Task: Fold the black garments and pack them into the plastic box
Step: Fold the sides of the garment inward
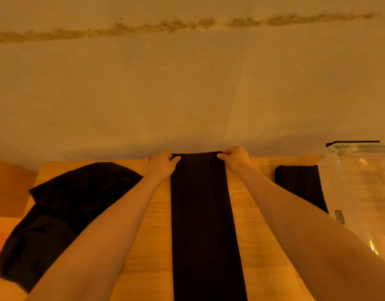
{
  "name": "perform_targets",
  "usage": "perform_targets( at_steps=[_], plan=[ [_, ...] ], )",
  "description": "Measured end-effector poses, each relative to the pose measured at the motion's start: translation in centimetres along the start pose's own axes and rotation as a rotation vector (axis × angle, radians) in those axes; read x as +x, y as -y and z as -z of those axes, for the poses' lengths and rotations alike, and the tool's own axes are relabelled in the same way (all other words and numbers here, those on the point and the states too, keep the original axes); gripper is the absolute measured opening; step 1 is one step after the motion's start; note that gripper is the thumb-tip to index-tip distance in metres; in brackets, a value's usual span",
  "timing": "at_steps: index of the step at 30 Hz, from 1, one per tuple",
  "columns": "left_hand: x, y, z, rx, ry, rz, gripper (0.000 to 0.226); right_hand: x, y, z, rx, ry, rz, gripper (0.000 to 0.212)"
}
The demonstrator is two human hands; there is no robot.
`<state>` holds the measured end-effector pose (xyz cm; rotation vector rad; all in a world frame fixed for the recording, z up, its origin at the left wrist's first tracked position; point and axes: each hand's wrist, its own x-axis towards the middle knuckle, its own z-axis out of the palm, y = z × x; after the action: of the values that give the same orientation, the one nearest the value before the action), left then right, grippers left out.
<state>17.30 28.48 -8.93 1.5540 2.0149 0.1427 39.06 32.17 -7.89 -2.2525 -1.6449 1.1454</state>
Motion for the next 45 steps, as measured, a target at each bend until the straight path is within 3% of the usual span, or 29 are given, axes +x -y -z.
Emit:
perform_targets(
  at_steps=[3,5,8,11,15,23,26,28,30,32,34,36,38,42,45],
  plan=[
    [1.4,-0.5,-0.1,-0.042,0.042,0.082,0.042,0.6,0.7,-0.1,0.056,-0.030,-0.003,0.027],
    [2.2,-0.9,0.0,-0.103,0.052,0.104,0.034,0.8,1.1,-0.1,0.220,-0.041,0.043,0.021],
    [2.9,-1.3,0.1,-0.282,0.017,0.106,0.015,0.6,1.4,-0.2,0.370,-0.010,0.114,0.016],
    [2.8,-1.4,0.6,-0.395,-0.039,0.103,0.013,0.8,1.2,-0.4,0.445,0.014,0.088,0.012],
    [3.0,-0.7,0.1,-0.356,-0.073,0.053,0.019,1.2,1.4,-0.5,0.229,0.007,0.118,0.023],
    [2.1,-0.4,-1.0,-0.346,-0.205,0.017,0.019,0.8,1.7,-1.1,-0.086,-0.077,0.180,0.024],
    [0.4,-0.2,-0.6,-0.092,-0.376,-0.024,0.029,-0.4,1.8,-1.3,-0.151,-0.203,0.245,0.018],
    [-2.4,-0.6,-1.3,-0.034,-0.427,-0.156,0.033,-2.2,0.9,-2.1,-0.146,-0.263,0.401,0.021],
    [-6.5,-0.7,-3.5,-0.009,-0.355,-0.325,0.040,-5.4,-1.0,-4.0,-0.200,-0.273,0.606,0.030],
    [-10.2,0.1,-6.2,0.175,-0.207,-0.404,0.056,-9.0,-3.8,-6.2,-0.347,-0.229,0.710,0.041],
    [-12.1,1.5,-7.8,0.332,-0.110,-0.349,0.065,-11.7,-6.0,-7.2,-0.482,-0.065,0.633,0.066],
    [-12.3,1.8,-7.7,0.375,-0.125,-0.314,0.065,-12.2,-7.4,-7.5,-0.492,-0.021,0.544,0.088],
    [-12.5,1.4,-7.2,0.389,-0.044,-0.271,0.065,-12.4,-7.6,-6.9,-0.500,-0.030,0.499,0.097],
    [-16.7,1.3,-7.9,0.389,-0.144,-0.274,0.066,-16.1,-8.4,-5.8,-0.528,-0.043,0.530,0.092],
    [-22.6,3.8,-10.3,0.394,-0.093,-0.343,0.064,-20.3,-12.8,-7.0,-0.575,-0.042,0.508,0.072]
  ],
)
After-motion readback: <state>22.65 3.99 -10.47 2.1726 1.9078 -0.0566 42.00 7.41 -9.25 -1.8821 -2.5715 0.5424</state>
